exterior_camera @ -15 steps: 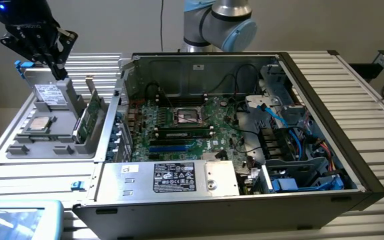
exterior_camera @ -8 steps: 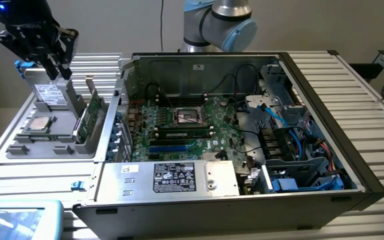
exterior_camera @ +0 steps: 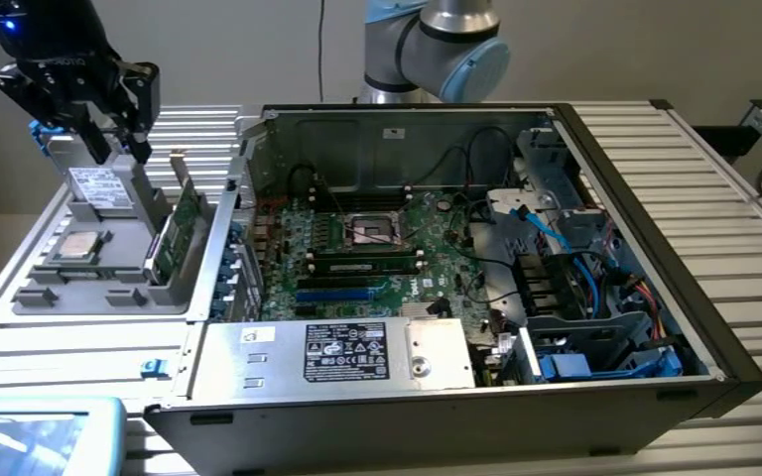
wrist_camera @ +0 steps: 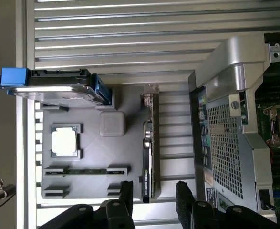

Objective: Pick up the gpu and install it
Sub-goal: 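Pick up the gpu and move the gpu toward the slot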

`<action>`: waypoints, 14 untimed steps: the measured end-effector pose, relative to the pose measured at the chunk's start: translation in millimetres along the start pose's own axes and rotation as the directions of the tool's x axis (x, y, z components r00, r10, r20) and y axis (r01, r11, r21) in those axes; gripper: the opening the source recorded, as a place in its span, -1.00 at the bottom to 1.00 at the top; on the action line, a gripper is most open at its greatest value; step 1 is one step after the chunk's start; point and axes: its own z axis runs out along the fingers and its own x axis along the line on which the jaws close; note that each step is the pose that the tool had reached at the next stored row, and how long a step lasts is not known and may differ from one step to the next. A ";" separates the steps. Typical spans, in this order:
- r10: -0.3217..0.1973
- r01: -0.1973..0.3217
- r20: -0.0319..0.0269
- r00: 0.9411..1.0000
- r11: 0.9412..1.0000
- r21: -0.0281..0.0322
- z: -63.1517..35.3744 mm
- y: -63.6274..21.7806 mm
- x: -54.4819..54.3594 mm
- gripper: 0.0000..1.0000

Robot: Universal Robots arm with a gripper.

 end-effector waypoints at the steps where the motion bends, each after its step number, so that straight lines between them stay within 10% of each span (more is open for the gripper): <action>1: 0.000 0.000 0.000 1.000 1.000 0.000 1.9 0.0 0.1 -0.01; 14: 0.008 -0.008 -0.001 1.000 1.000 -0.020 21.2 -0.7 8.6 -0.01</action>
